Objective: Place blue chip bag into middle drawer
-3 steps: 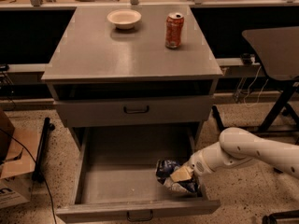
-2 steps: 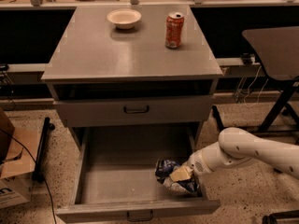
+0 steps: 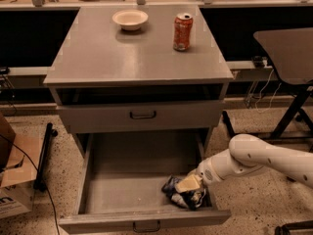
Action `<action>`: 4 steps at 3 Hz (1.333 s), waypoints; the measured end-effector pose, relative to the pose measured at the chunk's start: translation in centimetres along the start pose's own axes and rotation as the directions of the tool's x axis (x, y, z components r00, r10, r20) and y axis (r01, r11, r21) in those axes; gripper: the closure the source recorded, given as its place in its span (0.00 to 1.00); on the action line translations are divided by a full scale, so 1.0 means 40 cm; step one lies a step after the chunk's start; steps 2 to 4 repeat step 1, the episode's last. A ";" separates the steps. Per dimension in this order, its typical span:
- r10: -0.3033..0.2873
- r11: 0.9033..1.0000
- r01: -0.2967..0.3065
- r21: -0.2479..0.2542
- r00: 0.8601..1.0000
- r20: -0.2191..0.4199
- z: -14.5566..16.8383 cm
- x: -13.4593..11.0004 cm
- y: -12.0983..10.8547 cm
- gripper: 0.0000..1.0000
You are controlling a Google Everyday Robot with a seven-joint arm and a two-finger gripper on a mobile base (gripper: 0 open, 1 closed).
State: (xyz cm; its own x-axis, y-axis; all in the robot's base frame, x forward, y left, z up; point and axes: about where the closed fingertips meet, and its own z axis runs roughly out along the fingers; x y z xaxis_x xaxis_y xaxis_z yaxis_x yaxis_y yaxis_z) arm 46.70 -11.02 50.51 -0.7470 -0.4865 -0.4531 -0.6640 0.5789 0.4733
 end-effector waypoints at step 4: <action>0.000 1.000 0.000 0.000 1.000 0.000 0.000 0.000 0.000 0.00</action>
Offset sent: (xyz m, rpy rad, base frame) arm 0.0000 0.0000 0.0000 0.0000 0.0000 0.0000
